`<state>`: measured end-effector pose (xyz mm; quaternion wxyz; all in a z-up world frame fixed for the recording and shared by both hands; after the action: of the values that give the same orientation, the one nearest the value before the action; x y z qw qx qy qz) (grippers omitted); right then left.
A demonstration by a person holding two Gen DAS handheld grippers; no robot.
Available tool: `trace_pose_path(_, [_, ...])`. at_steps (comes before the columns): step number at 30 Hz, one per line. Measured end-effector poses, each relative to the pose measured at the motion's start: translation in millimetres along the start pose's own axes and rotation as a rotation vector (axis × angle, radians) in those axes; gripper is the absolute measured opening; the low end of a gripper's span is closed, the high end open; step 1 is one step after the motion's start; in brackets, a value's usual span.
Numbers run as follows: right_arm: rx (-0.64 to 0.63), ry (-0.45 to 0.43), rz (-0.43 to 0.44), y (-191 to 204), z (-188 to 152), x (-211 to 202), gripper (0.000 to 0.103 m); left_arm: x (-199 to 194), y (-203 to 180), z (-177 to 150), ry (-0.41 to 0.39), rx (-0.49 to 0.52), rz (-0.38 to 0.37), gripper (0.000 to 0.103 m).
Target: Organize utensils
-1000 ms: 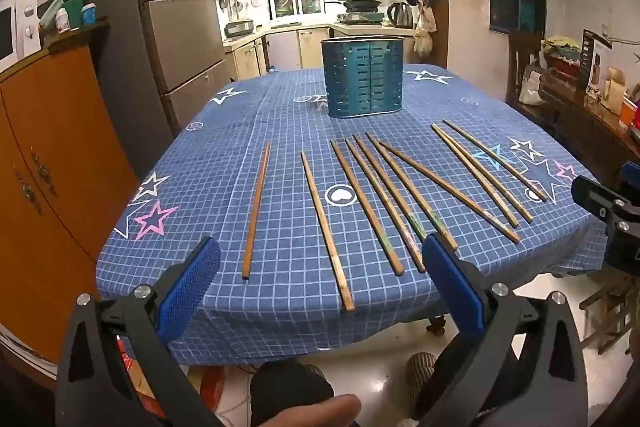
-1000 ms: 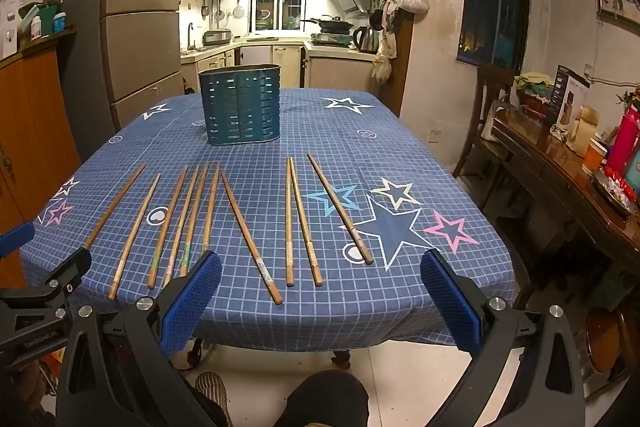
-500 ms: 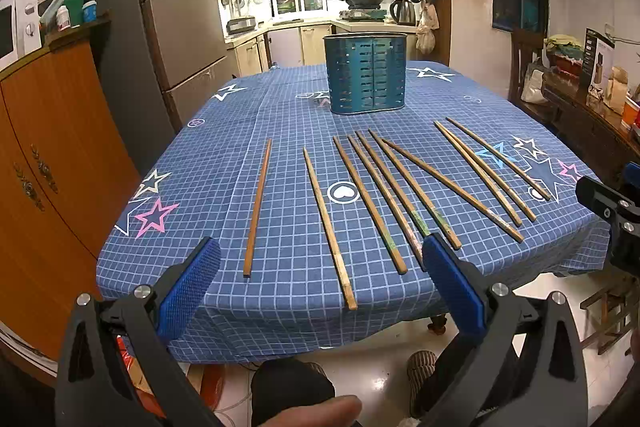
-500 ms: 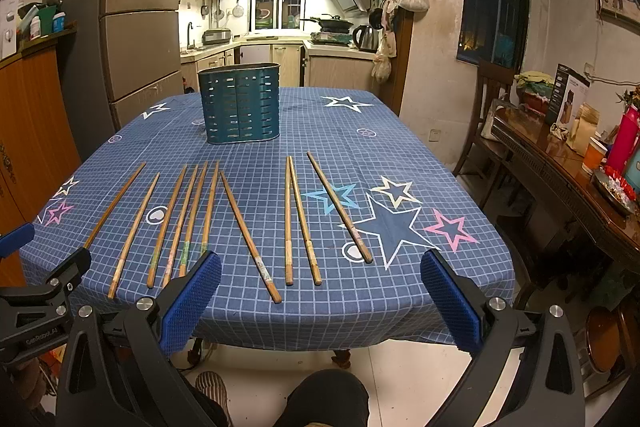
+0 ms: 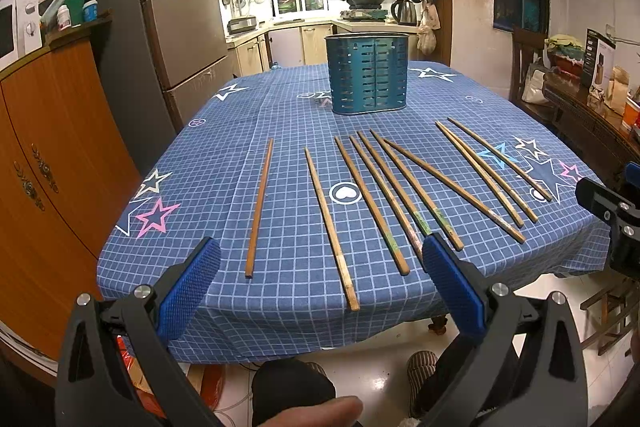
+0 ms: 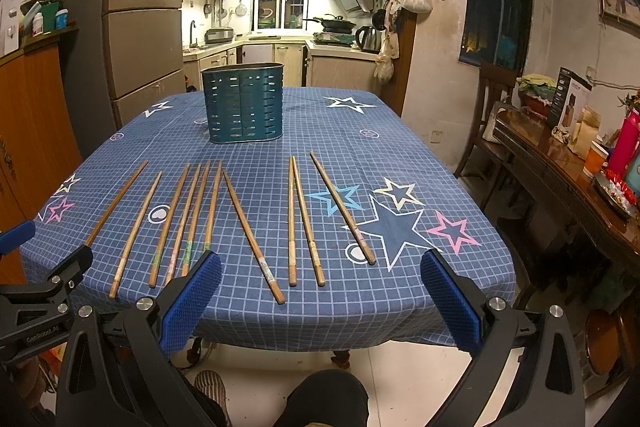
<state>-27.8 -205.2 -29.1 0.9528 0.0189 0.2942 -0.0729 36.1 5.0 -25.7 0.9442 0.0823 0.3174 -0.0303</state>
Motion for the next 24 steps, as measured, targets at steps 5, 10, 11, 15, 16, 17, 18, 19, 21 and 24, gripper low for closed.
trace_pose_path(5, [-0.003, 0.001, 0.001, 0.6, 1.1, 0.2, 0.1, 0.1, 0.2, -0.1, 0.0, 0.0, -0.001, 0.097])
trace_pose_path(10, [-0.003, 0.0, 0.001, 1.0, 0.8, 0.2, 0.1, -0.1, 0.3, -0.2, 0.0, 0.0, 0.0, 0.097])
trace_pose_path(11, [-0.003, 0.0, 0.001, 0.9, 0.8, 0.3, 0.1, 0.1, 0.2, -0.4, 0.0, 0.0, 0.0, 0.097])
trace_pose_path(15, [-0.003, 0.001, 0.001, 1.2, 0.7, 0.3, 0.1, 0.2, 0.3, -0.4, 0.002, 0.0, -0.001, 0.097])
trace_pose_path(16, [-0.003, 0.001, 0.0, 1.2, 0.7, 0.4, 0.1, 1.1, 1.0, -0.7, 0.003, 0.0, -0.001, 0.097])
trace_pose_path(17, [-0.004, 0.001, 0.001, 1.4, 0.9, 0.4, 0.1, 2.0, 1.9, -1.1, 0.004, 0.0, -0.001, 0.097])
trace_pose_path(18, [-0.004, 0.001, 0.001, 1.6, 1.0, 0.5, 0.1, 2.3, 2.4, -1.3, 0.004, 0.0, -0.002, 0.097])
trace_pose_path(19, [-0.003, 0.001, 0.0, 1.7, 1.1, 0.5, 0.1, 2.4, 2.5, -1.3, 0.004, 0.0, -0.003, 0.097])
trace_pose_path(21, [-0.003, 0.001, 0.001, 1.8, 1.1, 0.5, 0.1, 2.6, 3.0, -1.7, 0.003, -0.001, -0.004, 0.097])
trace_pose_path(24, [-0.004, 0.002, 0.001, 1.7, 1.3, 0.4, 0.1, 3.6, 4.3, -2.8, 0.002, -0.001, -0.003, 0.097])
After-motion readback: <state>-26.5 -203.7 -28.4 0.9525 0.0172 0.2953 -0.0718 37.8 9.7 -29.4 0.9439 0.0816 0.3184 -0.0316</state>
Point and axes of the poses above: each gripper's, at about its wrist camera, not at the fingertips, and x roughly the way its jaws point, y to its left, z to its top, the point moved 4 cm from there along x, roughly the way its jaws point, and after that the axes turned 3 degrees about x, right-handed, at the moved point
